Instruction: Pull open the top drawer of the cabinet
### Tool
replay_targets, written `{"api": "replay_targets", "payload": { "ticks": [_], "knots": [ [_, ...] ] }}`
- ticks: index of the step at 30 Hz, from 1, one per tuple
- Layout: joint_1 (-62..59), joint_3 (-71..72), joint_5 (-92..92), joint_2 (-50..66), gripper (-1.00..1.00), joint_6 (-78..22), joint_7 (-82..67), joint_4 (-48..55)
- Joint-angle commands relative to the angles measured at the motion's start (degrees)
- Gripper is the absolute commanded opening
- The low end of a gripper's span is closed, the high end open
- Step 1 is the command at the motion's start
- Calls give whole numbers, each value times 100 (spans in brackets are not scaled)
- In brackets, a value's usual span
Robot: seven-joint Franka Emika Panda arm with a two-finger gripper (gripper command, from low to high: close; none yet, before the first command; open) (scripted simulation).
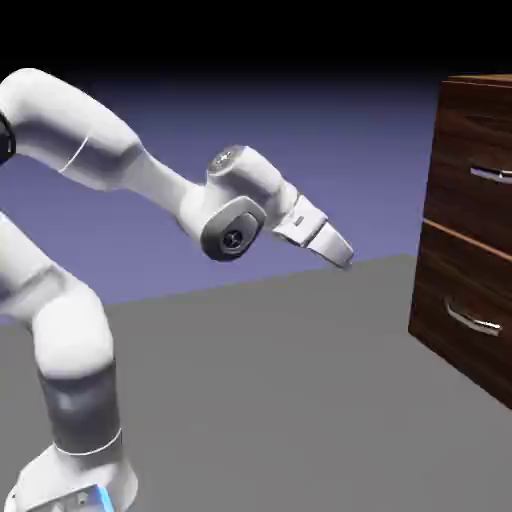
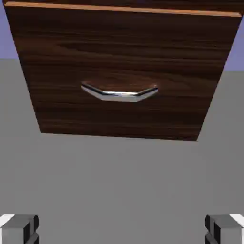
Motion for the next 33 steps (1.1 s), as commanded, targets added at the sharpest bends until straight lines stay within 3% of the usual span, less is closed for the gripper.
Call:
{"api": "replay_targets", "payload": {
  "ticks": [1,33],
  "knots": [
    [191,-127,-250,-75,0,-51,-21,106],
    [6301,-4181,-8223,-2475,0,-1677,-694,3498]
  ]
}}
